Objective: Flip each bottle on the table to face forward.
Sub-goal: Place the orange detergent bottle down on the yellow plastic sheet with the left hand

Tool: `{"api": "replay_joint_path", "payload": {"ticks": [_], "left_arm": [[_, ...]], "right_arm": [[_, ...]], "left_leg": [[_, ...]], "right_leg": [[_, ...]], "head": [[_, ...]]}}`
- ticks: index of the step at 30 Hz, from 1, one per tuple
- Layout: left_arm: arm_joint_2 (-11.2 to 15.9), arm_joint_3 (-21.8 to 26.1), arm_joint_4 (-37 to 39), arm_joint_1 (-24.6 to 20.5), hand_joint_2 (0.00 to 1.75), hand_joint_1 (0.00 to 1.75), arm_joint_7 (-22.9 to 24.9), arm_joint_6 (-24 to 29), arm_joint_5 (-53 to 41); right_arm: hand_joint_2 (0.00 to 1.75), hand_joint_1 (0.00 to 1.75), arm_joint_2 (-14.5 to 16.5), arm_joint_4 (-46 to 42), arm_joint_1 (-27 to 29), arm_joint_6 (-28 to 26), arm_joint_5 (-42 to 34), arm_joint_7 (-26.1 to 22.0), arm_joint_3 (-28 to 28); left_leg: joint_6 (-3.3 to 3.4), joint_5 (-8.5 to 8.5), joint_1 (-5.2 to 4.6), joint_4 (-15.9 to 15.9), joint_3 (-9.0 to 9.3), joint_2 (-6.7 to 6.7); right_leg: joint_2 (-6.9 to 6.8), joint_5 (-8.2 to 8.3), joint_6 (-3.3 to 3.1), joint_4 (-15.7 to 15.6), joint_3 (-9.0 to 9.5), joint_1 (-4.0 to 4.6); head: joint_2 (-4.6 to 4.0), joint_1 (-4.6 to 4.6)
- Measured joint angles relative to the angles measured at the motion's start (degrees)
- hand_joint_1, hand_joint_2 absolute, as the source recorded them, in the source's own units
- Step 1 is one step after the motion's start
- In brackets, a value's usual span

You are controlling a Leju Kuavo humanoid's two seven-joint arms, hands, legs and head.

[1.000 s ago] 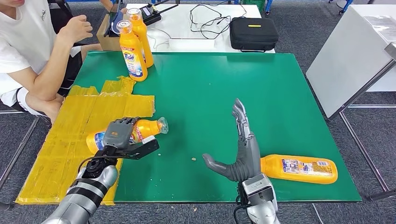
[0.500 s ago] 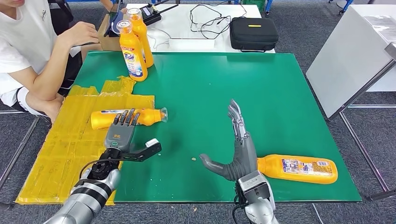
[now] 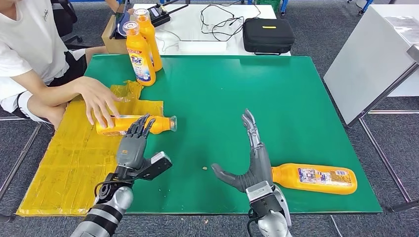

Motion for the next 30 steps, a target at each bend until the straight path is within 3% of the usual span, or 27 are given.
{"api": "replay_joint_path", "payload": {"ticks": [3,8,12,18,26,30], "left_arm": [[-0.5,0.1,-8.4,4.0,1.75,0.00,-3.0,-2.1,7.4],[-0.8,0.1,-16.7,7.5,1.75,0.00,-3.8,-3.1,9.8],[-0.9,0.3,-21.6,9.8,1.75,0.00,-6.8,-5.7,15.8],[-1.1,0.8,-30.1,15.5,1.75,0.00,-7.2,-12.1,20.8],[-1.5,1.4,-33.4,18.0,1.75,0.00,-7.1,-13.8,21.6],[-1.8,1.5,-33.4,18.5,1.75,0.00,-7.3,-15.8,23.9]], "right_arm": [[1.75,0.00,-0.7,0.0,1.0,-1.9,3.5,1.0,-0.6],[1.75,0.00,-1.5,0.0,1.7,-2.9,5.5,1.4,-1.0],[1.75,0.00,-2.6,-0.2,2.1,-5.3,14.5,4.1,-1.1],[1.75,0.00,-9.0,-0.7,4.4,-2.5,34.0,14.0,-2.0],[1.75,0.00,-14.5,-0.7,5.9,0.4,38.2,17.8,-3.2],[1.75,0.00,-19.7,-0.5,7.7,4.0,38.2,20.4,-4.3]], "left_leg": [[0.00,-0.02,0.00,0.0,-0.03,0.00],[-0.01,-0.03,0.00,0.0,-0.04,-0.01],[-0.01,-0.03,0.00,0.0,-0.02,0.00],[0.06,-0.09,-0.07,0.0,-0.05,-0.05],[0.09,-0.14,-0.10,0.0,-0.02,-0.07],[0.10,-0.14,-0.12,0.0,-0.03,-0.24]], "right_leg": [[0.00,-0.01,0.01,0.0,-0.02,0.00],[0.00,-0.03,0.02,0.0,-0.03,0.00],[0.03,-0.02,0.02,0.0,-0.02,0.00],[0.02,-0.10,0.13,0.0,-0.01,-0.04],[0.02,-0.11,0.17,0.0,0.00,-0.09],[0.00,-0.13,0.19,0.0,0.02,-0.11]], "head": [[0.00,0.00],[0.00,0.01],[0.00,0.00],[0.00,0.01],[0.00,-0.02],[0.00,-0.02]]}}
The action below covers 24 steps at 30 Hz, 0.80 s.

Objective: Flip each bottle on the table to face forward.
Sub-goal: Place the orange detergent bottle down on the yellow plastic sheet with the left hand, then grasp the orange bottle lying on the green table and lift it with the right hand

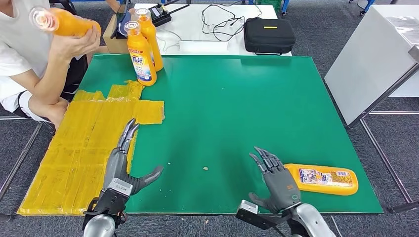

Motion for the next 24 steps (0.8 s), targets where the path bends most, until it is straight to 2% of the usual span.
{"api": "replay_joint_path", "payload": {"ticks": [4,8,12,17,24], "left_arm": [[-0.2,0.1,0.4,0.1,1.75,0.00,-0.5,-0.9,1.5],[-0.5,0.2,1.0,0.1,1.75,0.00,-0.7,-1.3,1.7],[-0.7,0.2,1.2,0.1,1.75,0.00,-0.7,-1.4,1.8],[-1.0,0.2,1.3,0.1,1.75,0.00,-0.5,-1.8,2.0],[-1.1,0.2,2.1,-0.1,1.75,0.00,0.0,-2.4,2.3]], "right_arm": [[1.75,0.00,-6.2,0.6,2.5,1.4,-2.9,0.0,-3.9],[1.75,0.00,-9.2,1.5,4.1,2.0,-3.7,-0.7,-8.5],[1.75,0.00,-10.3,2.0,4.6,2.3,-3.3,-0.6,-10.4],[1.75,0.00,-10.8,2.8,4.7,2.4,0.3,1.9,-12.4],[1.75,0.00,-10.8,7.0,4.5,3.2,4.0,1.9,-19.2]], "left_leg": [[0.09,-0.05,-0.17,0.0,-0.01,-0.02],[0.16,-0.08,-0.24,0.0,0.00,0.01],[0.17,-0.09,-0.24,0.0,0.02,0.08],[0.17,-0.08,-0.22,0.0,0.03,0.09],[0.18,-0.09,-0.26,0.0,0.01,0.07]], "right_leg": [[0.00,-0.01,0.04,0.0,0.00,-0.14],[0.02,0.00,0.06,0.0,-0.01,-0.21],[0.03,0.00,0.06,0.0,-0.02,-0.21],[0.02,-0.01,0.06,0.0,-0.02,-0.20],[0.02,-0.03,0.10,0.0,0.00,-0.23]], "head": [[0.00,0.01],[0.00,0.01],[0.00,-0.01],[0.00,-0.01],[0.00,0.00]]}}
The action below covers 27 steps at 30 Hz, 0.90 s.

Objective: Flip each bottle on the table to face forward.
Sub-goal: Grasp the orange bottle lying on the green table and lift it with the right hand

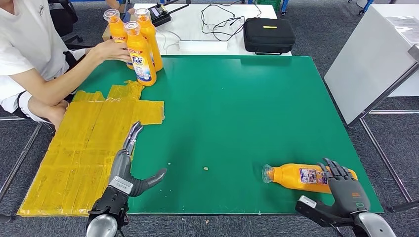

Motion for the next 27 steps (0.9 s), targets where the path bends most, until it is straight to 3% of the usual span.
{"api": "replay_joint_path", "payload": {"ticks": [7,16,27], "left_arm": [[-0.3,-0.4,0.7,-0.2,1.75,0.00,0.9,-0.6,-0.1],[-0.5,-0.9,2.3,-1.0,1.75,0.00,1.3,-1.5,-0.1],[-0.6,-1.4,4.0,-1.9,1.75,0.00,1.3,-2.1,0.8]], "right_arm": [[1.75,0.00,1.6,5.0,-1.3,-0.2,8.4,2.6,-4.8],[1.75,0.00,2.4,11.7,-5.3,-1.0,10.8,2.8,-8.0],[1.75,0.00,3.8,17.4,-9.9,-4.8,10.9,-1.8,-7.1]], "left_leg": [[0.01,0.00,-0.01,0.0,0.01,0.00],[0.01,0.00,0.00,0.0,0.10,0.13],[0.06,0.03,-0.01,0.0,0.20,0.17]], "right_leg": [[0.00,0.00,0.02,0.0,0.00,-0.01],[0.05,0.00,0.02,0.0,0.05,0.00],[0.09,0.06,0.06,0.0,0.17,0.00]], "head": [[0.00,-0.01],[0.00,-0.01],[0.00,0.00]]}}
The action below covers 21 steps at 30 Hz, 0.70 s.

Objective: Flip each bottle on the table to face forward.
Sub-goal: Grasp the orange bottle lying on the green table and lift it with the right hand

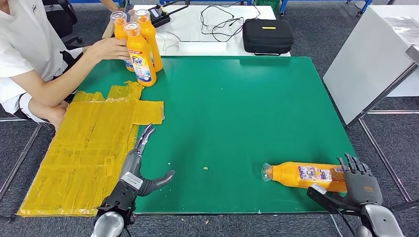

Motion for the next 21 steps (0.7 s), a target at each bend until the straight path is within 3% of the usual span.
{"api": "replay_joint_path", "payload": {"ticks": [16,17,18,21], "left_arm": [[0.0,0.0,0.6,-0.1,1.75,0.00,-0.4,-0.2,0.8],[0.0,-0.1,0.7,-0.1,1.75,0.00,-0.5,-0.2,0.8],[0.0,-0.1,0.7,-0.2,1.75,0.00,-0.7,-0.2,1.0],[0.0,-0.4,1.0,-0.7,1.75,0.00,-1.1,-0.4,1.4]], "right_arm": [[1.75,0.00,-1.1,1.7,-2.0,2.5,-2.1,-1.4,3.8],[1.75,0.07,-1.3,1.8,-2.1,3.1,-2.8,-1.7,4.2],[1.75,0.40,-1.6,2.0,-2.3,3.8,-3.6,-2.0,4.7],[1.75,1.59,-3.0,2.8,-3.0,6.5,-6.1,-2.7,6.5]], "left_leg": [[-0.01,-0.02,0.01,0.0,0.11,0.02],[-0.01,-0.02,0.01,0.0,0.13,0.02],[-0.01,-0.02,0.01,0.0,0.16,0.03],[0.02,-0.04,0.01,0.0,0.25,0.02]], "right_leg": [[0.01,-0.01,0.00,0.0,0.09,0.01],[0.01,-0.01,0.00,0.0,0.11,0.01],[0.01,-0.01,0.00,0.0,0.13,0.00],[0.01,-0.01,0.00,0.0,0.21,0.00]], "head": [[0.00,0.01],[0.00,0.01],[0.00,0.00],[0.00,0.01]]}}
